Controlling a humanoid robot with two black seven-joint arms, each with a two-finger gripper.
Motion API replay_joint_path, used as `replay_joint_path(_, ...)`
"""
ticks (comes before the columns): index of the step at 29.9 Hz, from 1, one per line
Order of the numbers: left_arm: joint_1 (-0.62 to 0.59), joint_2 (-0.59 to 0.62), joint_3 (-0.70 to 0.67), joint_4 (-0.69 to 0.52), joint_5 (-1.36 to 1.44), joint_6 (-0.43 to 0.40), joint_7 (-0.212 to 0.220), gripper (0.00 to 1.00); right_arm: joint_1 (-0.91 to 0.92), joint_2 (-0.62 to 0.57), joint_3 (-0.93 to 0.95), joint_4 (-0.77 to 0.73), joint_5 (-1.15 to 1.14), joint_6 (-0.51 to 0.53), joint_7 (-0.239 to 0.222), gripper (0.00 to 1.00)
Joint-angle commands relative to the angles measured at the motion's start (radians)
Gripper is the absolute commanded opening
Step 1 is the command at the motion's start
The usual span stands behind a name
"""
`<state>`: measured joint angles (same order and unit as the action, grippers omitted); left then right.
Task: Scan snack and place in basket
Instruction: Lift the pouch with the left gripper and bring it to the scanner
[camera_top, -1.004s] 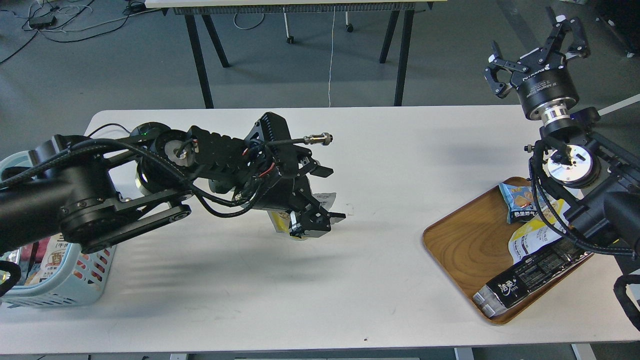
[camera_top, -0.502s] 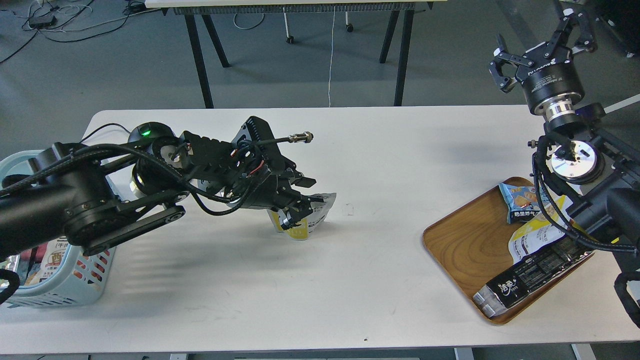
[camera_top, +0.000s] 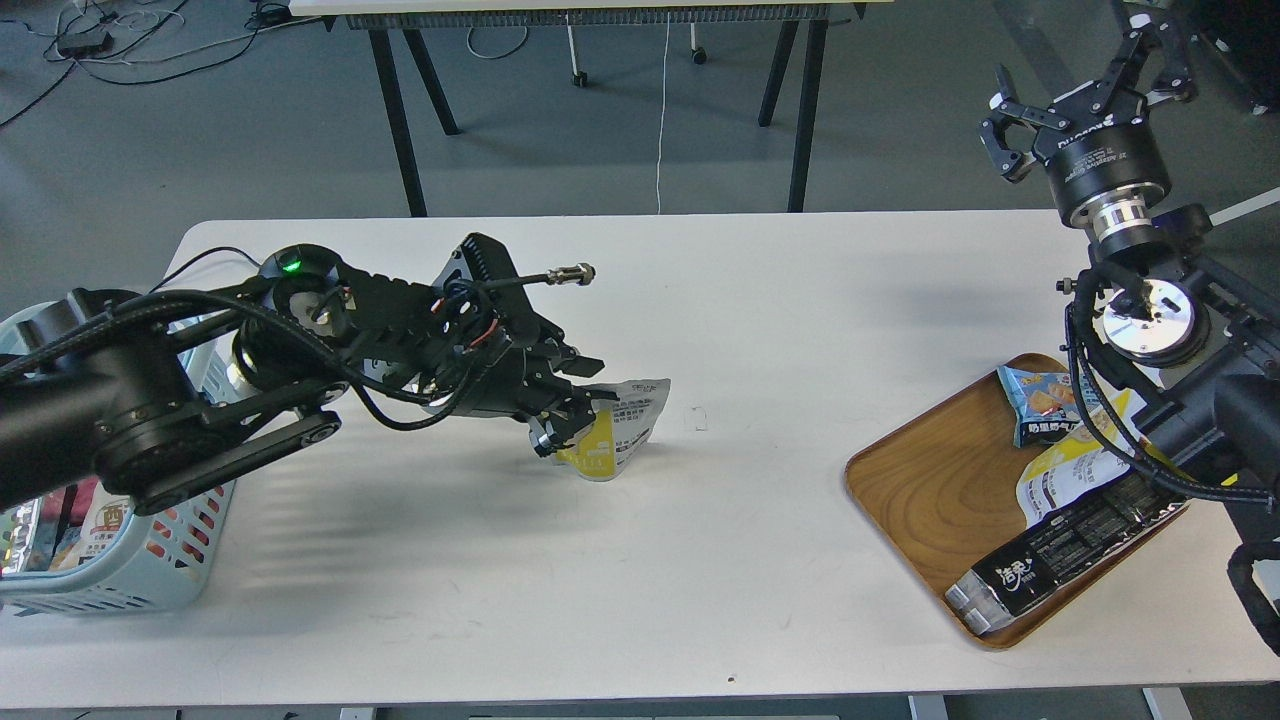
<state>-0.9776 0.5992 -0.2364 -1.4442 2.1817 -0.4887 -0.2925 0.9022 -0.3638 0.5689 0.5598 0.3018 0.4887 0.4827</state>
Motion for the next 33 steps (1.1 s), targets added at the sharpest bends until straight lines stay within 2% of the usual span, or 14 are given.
replay_joint_path(1, 0.016, 0.016, -0.001, -0.012, 0.000, 0.000, 0.001, 0.17, -0.002, 0.002, 0.012, 0.002, 0.000, 0.000, 0.001, 0.99)
replay_joint_path(8, 0.005, 0.005, -0.011, -0.027, 0.000, 0.000, 0.001, 0.00, 0.001, 0.002, 0.023, 0.000, -0.001, 0.000, 0.001, 0.99)
replay_joint_path(16, 0.002, 0.023, -0.040, -0.088, 0.000, 0.000, -0.002, 0.00, 0.007, -0.004, 0.023, 0.000, -0.003, 0.000, -0.001, 0.99)
replay_joint_path(21, 0.010, 0.114, -0.095, -0.143, 0.000, 0.000, -0.005, 0.00, 0.011, -0.007, 0.023, 0.002, -0.003, 0.000, -0.001, 0.99)
replay_joint_path(27, 0.017, 0.270, -0.132, -0.177, 0.000, 0.000, -0.088, 0.00, 0.023, -0.012, 0.023, 0.002, -0.003, 0.000, -0.003, 0.99)
replay_joint_path(33, 0.017, 0.390, -0.132, -0.177, 0.000, 0.000, -0.099, 0.00, 0.023, -0.012, 0.023, 0.000, -0.003, 0.000, -0.003, 0.99)
